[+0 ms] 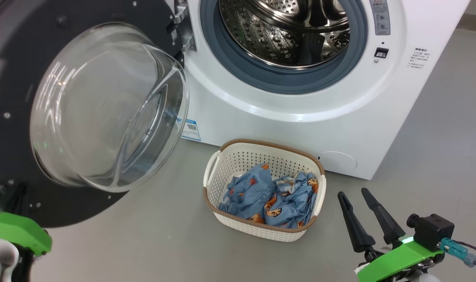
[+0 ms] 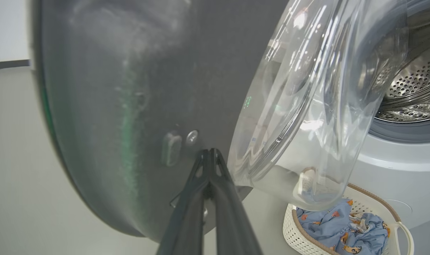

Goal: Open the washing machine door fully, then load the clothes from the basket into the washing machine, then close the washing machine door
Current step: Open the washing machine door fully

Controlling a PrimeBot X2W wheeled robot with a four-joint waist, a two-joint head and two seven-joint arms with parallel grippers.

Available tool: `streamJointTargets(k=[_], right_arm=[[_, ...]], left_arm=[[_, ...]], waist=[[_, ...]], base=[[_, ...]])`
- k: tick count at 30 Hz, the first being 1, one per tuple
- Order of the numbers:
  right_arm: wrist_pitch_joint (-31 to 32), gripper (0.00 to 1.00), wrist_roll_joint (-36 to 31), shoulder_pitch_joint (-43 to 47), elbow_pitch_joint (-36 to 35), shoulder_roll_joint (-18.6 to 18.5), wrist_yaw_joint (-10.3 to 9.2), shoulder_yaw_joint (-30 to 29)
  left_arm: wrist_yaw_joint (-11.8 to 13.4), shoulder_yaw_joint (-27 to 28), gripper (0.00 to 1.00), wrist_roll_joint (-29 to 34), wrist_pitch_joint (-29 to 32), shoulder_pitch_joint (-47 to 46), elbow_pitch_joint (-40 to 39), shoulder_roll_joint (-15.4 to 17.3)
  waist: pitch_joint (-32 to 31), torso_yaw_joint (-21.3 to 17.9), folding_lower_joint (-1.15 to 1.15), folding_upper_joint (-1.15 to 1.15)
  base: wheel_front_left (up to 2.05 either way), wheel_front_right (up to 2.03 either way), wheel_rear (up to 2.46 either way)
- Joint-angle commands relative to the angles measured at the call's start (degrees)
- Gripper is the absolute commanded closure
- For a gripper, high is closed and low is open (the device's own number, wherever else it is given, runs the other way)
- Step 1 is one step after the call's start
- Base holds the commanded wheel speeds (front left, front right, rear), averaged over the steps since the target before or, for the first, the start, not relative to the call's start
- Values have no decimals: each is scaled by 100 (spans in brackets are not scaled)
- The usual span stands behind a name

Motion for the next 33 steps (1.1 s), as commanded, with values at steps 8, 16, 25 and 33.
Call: streamJointTargets(k=[8, 16, 25, 33], right_arm=[[-69, 0, -79, -307, -151, -1, 9, 95], [-69, 0, -51, -381, -113, 3, 9, 173], [-69, 0, -16, -387, -92, 3, 9, 144], [-69, 0, -12, -388, -98, 7, 9, 127]], left_arm=[[-174, 91, 100, 185, -177, -1042, 1040, 436], [-290, -33, 100, 252, -418, -1549, 1874, 370], [-439, -166, 100, 281, -615, -1871, 2449, 408], [-513, -273, 100, 275, -744, -2032, 2728, 378]], waist=[[178, 120, 0, 0], [220, 108, 0, 0], [221, 74, 0, 0], [209, 104, 0, 0]], base=[[0, 0, 0], [0, 0, 0], [0, 0, 0], [0, 0, 0]])
